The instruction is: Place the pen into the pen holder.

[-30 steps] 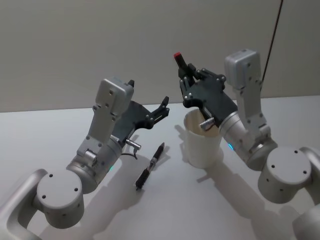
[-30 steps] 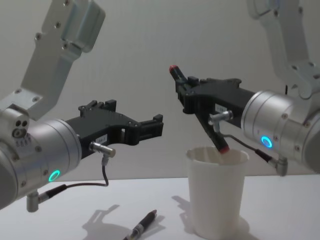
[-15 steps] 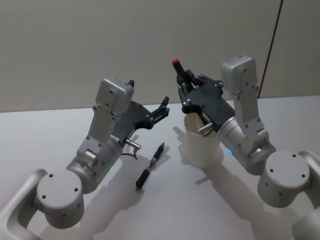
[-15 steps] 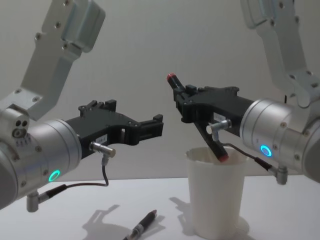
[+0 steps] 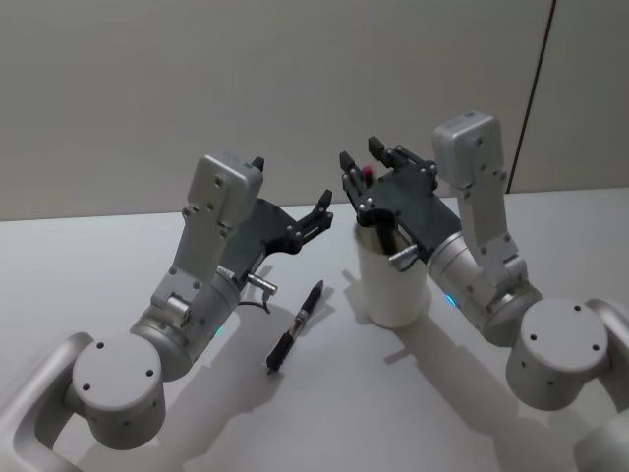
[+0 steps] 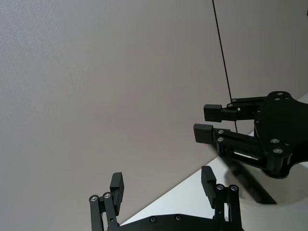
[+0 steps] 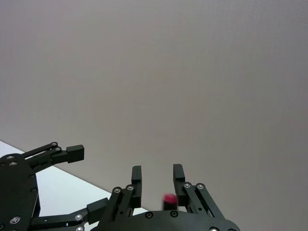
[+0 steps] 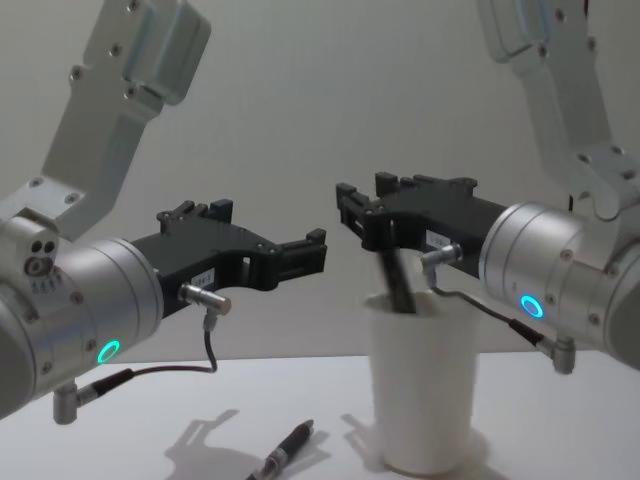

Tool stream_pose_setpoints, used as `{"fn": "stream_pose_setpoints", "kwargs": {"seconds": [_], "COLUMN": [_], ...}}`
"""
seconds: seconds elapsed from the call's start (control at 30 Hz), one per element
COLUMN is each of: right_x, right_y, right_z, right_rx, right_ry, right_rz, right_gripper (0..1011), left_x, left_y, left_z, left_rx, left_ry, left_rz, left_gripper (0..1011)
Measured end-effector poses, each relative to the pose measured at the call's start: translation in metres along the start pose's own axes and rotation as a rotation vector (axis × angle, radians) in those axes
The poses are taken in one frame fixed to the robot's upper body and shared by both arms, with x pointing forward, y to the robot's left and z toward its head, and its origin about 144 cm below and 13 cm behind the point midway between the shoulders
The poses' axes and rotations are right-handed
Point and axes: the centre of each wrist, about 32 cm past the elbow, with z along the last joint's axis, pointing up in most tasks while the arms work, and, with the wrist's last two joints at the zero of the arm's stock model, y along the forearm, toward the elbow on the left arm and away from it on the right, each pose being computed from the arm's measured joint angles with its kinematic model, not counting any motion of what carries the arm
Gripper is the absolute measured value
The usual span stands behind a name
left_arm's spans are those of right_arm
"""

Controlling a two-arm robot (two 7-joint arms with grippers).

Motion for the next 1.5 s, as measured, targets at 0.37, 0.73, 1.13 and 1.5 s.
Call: {"fn": "stream_pose_setpoints", "kwargs": {"seconds": [0.37,0.73,1.13,1.5], "right_x": [0.000,0.000,0.028,0.079], "right_y": [0.000,0.000,-0.009,-0.034], "right_z": [0.000,0.000,0.035,0.086], "right_rx": [-0.002,-0.001,0.053,0.108], "right_ry": [0.000,0.000,0.026,0.085], "right_rz": [0.001,0.002,0.003,-0.005], "right_gripper": [694,1001,1002,1002], "left_x": [0.000,0.000,0.000,0.000], "left_y": [0.000,0.000,0.000,0.000], "left_z": [0.000,0.000,0.000,0.000], "left_rx": [0.000,0.000,0.000,0.000], "left_ry": [0.000,0.000,0.000,0.000], "left_rz": [0.000,0.000,0.000,0.000], "left_gripper": [1001,1001,1001,1001]}}
